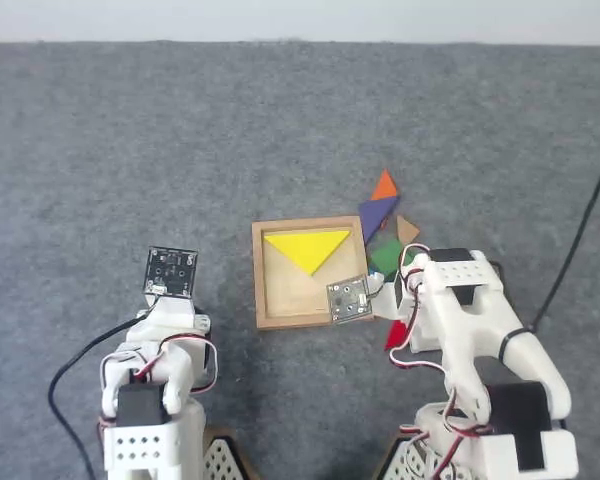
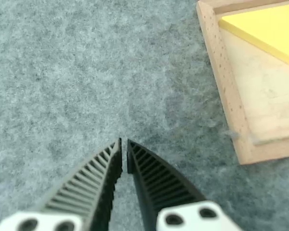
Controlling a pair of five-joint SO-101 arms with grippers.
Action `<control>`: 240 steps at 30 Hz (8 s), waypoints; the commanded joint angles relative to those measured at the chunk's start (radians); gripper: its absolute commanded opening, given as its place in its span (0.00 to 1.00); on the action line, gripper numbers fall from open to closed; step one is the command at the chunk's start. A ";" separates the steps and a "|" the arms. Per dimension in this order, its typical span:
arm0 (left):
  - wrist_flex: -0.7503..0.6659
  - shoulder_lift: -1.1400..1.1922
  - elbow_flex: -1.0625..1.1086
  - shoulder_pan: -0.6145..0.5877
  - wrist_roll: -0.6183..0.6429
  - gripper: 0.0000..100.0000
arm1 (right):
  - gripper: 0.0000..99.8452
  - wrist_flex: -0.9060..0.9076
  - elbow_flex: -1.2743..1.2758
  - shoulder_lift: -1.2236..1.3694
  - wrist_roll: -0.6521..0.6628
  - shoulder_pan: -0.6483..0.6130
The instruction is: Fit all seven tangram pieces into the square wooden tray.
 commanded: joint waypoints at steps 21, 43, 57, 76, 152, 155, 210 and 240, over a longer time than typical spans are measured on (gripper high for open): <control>0.003 -0.020 -0.012 0.003 -0.002 0.02 | 0.24 0.077 -0.100 -0.007 -0.107 -0.036; 0.003 -0.020 -0.012 0.003 -0.002 0.02 | 0.41 0.102 -0.123 -0.008 -0.106 -0.157; 0.003 -0.020 -0.012 0.003 -0.002 0.02 | 0.41 0.108 -0.115 0.004 -0.107 -0.194; 0.003 -0.020 -0.012 0.003 -0.002 0.02 | 0.32 0.097 -0.078 0.004 -0.114 -0.179; 0.003 -0.020 -0.012 0.003 -0.002 0.02 | 0.36 0.136 -0.215 0.035 -0.499 0.030; 0.003 -0.020 -0.012 0.003 -0.002 0.02 | 0.41 0.120 -0.219 0.102 -0.491 0.010; 0.003 -0.020 -0.012 0.003 -0.002 0.02 | 0.31 0.010 -0.219 0.113 -0.414 -0.050; 0.003 -0.020 -0.012 0.003 -0.002 0.02 | 0.06 0.226 -0.562 0.182 -0.715 -0.048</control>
